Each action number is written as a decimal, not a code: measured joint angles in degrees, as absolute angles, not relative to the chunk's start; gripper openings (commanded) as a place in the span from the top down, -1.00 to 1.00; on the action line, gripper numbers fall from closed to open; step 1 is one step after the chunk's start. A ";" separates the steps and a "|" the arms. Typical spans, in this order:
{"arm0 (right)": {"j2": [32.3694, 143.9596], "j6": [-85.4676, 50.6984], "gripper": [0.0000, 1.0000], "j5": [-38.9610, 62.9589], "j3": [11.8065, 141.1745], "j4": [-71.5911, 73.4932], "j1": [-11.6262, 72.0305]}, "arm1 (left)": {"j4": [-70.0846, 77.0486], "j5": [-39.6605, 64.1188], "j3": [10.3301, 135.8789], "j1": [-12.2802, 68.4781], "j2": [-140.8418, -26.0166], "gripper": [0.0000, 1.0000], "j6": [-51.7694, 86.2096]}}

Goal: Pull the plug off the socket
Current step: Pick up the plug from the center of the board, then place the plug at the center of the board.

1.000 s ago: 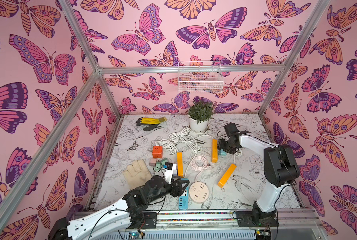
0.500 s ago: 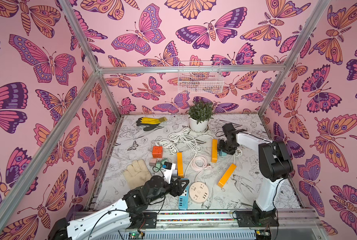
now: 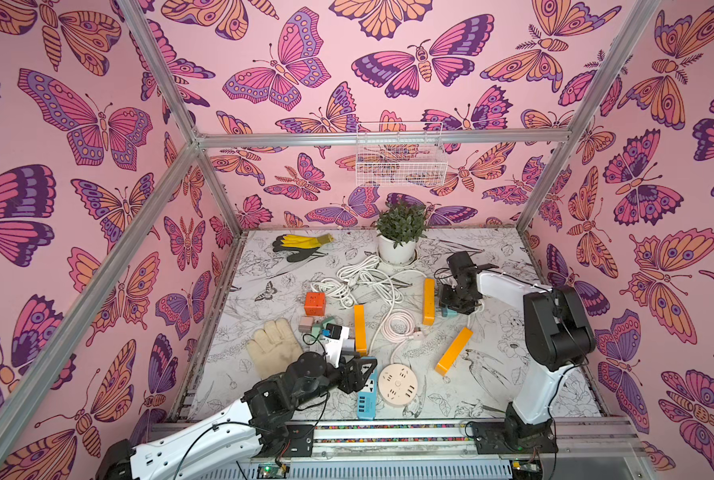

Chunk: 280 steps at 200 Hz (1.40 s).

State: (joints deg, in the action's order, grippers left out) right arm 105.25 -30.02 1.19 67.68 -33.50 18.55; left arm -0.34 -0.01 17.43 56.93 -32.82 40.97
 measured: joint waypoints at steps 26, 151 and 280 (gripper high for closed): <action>99.79 -30.17 0.19 0.78 63.96 -32.38 18.13 | -1.17 -0.08 17.43 56.93 -32.51 -0.44 40.97; 84.36 -38.46 0.19 16.12 59.05 -17.67 35.83 | -12.27 -11.18 28.64 44.45 -29.28 -0.99 30.61; 121.56 -39.18 0.13 7.64 95.96 -25.02 59.51 | -27.92 -16.99 26.26 31.51 -17.61 -0.99 34.15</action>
